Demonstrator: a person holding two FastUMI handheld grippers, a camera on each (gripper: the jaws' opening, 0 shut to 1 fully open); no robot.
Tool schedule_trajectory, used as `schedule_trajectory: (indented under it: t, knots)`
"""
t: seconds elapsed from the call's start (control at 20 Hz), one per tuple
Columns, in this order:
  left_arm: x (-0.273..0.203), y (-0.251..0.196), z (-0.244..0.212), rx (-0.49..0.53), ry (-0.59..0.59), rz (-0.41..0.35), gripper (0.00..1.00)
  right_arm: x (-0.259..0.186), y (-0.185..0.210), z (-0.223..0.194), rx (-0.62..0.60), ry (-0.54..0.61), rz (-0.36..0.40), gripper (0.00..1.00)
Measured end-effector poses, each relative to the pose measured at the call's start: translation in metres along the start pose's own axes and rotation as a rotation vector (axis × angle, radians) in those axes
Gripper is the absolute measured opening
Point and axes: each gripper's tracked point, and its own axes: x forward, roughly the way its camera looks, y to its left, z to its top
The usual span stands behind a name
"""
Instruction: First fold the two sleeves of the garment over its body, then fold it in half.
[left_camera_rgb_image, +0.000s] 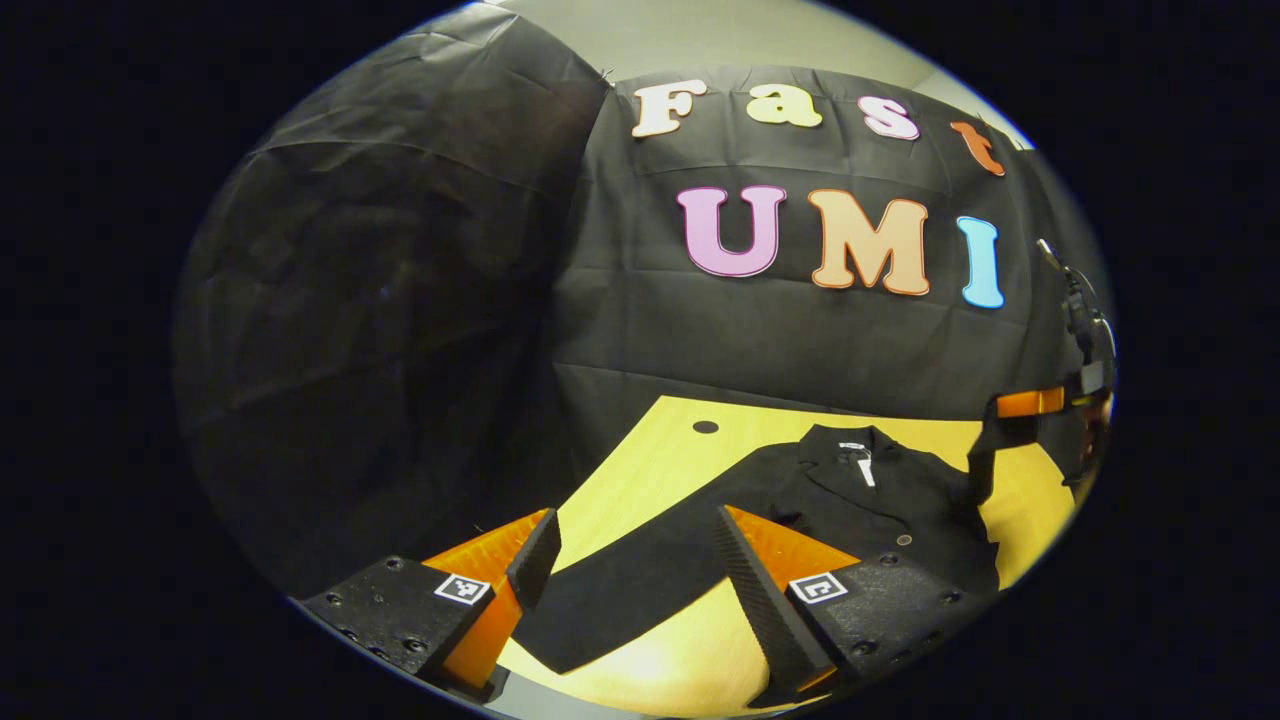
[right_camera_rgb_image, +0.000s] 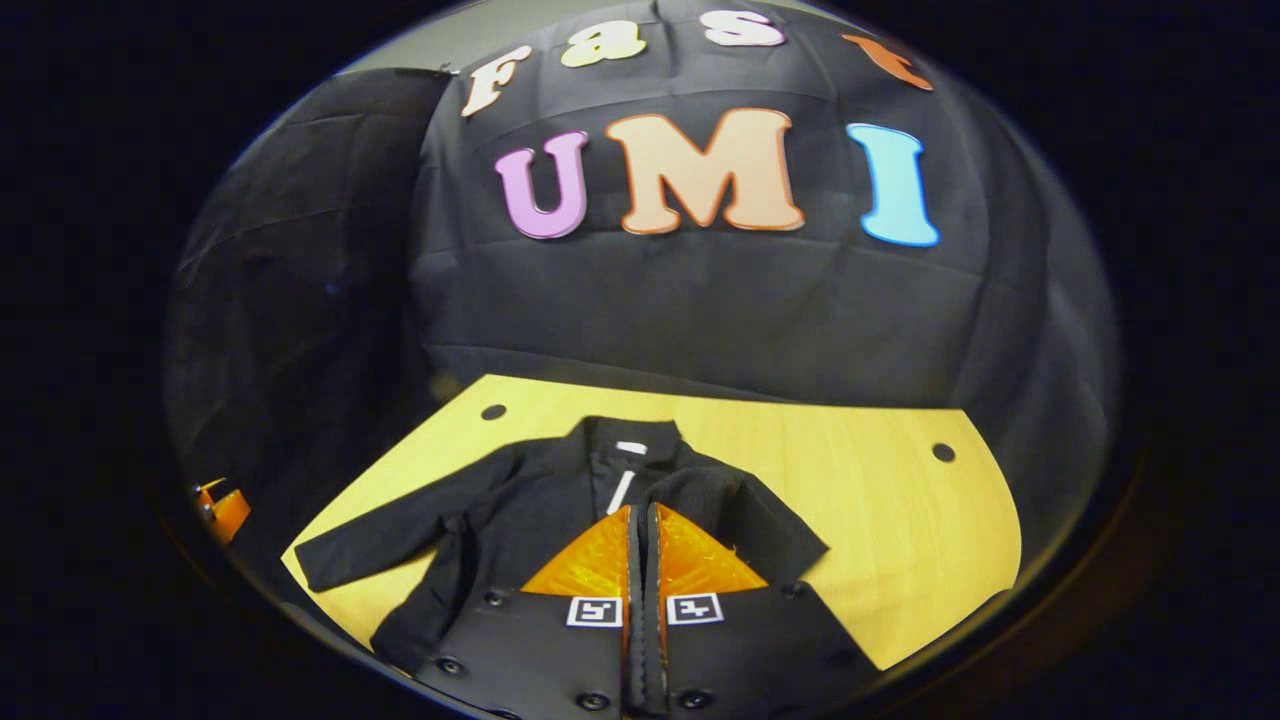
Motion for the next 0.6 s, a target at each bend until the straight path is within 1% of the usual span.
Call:
schedule_trajectory:
  t: [0.15,0.3,0.45,0.6]
  knots:
    - [0.004,0.006,-0.011,-0.023,0.032,-0.009,0.93,0.023,0.037,0.025,-0.023,-0.019,0.051,0.02]
    - [0.004,0.015,-0.023,-0.017,0.081,-0.005,0.94,0.049,0.073,0.042,-0.063,-0.021,0.092,0.02]
    - [0.003,0.025,-0.028,-0.01,0.095,-0.001,0.94,0.076,0.106,0.047,-0.101,-0.011,0.133,0.02]
    - [-0.001,0.034,-0.039,-0.012,0.11,0.0,0.94,0.109,0.141,0.039,-0.097,0.022,0.176,0.02]
